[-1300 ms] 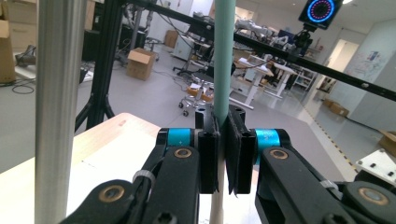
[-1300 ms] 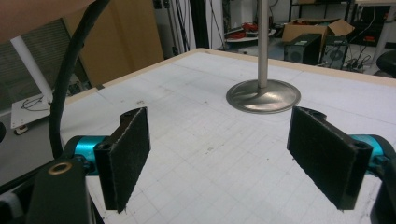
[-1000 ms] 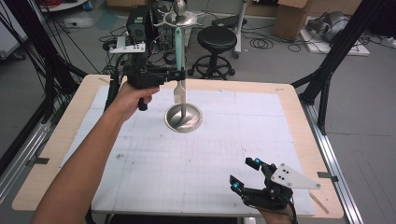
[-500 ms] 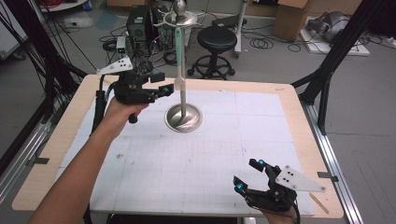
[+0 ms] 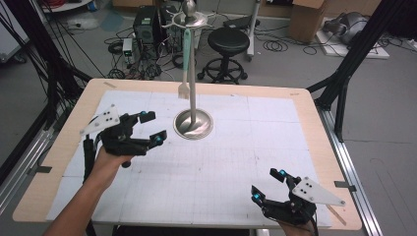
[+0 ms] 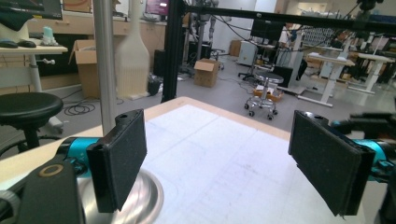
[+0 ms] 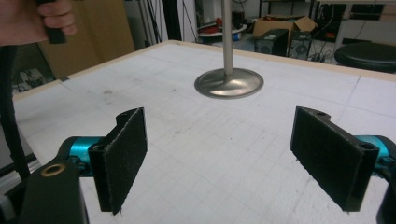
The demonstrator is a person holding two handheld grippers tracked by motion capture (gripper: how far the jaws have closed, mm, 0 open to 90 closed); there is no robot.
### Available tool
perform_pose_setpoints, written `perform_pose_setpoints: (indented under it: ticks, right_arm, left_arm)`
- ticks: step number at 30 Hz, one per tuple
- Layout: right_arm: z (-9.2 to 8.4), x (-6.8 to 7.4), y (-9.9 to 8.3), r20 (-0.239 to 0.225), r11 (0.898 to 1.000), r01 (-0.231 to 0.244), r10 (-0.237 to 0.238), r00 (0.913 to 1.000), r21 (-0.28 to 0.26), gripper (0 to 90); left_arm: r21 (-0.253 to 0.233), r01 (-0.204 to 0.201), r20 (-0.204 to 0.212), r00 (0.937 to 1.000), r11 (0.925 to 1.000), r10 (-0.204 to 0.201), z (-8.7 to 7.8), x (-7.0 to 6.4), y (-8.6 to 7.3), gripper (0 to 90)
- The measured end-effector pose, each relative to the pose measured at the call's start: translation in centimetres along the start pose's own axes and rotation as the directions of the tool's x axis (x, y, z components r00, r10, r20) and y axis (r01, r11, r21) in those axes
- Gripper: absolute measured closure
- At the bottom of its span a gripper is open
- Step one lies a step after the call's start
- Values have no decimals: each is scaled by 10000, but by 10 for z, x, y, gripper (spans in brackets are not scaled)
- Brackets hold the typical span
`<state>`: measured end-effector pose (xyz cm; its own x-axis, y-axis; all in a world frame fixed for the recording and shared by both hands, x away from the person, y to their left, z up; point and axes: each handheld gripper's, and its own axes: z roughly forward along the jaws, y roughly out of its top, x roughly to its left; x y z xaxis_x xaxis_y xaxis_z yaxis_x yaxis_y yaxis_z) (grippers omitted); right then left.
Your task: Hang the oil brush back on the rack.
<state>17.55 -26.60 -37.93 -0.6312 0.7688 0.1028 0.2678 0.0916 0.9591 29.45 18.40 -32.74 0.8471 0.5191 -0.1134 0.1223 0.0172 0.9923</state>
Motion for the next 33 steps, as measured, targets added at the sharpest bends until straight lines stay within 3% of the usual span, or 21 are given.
perform_pose_setpoints:
  ticks: [4,9,16,23,33]
  right_arm:
    - [3,0,-4,72,9999,8,-9,10000,121,175]
    - [3,1,-9,296,9997,-166,161,9994,157,176]
    - [0,-1,-10,587,9997,-236,237,9980,-33,176]
    - [-1,-3,-11,720,9990,-428,436,9964,-129,176]
    - [3,1,-10,752,9994,-344,347,9966,-54,176]
  left_arm:
    - [104,-182,49,9998,9998,181,-17,-13,-20,213]
    - [262,-299,-182,9994,9992,304,-36,-24,-45,212]
    - [405,-246,-640,9976,9989,271,-56,-24,-73,211]
    - [272,-156,-753,9970,9995,176,-63,-24,-77,210]
    - [186,-129,-828,9965,9997,144,-69,-25,-76,211]
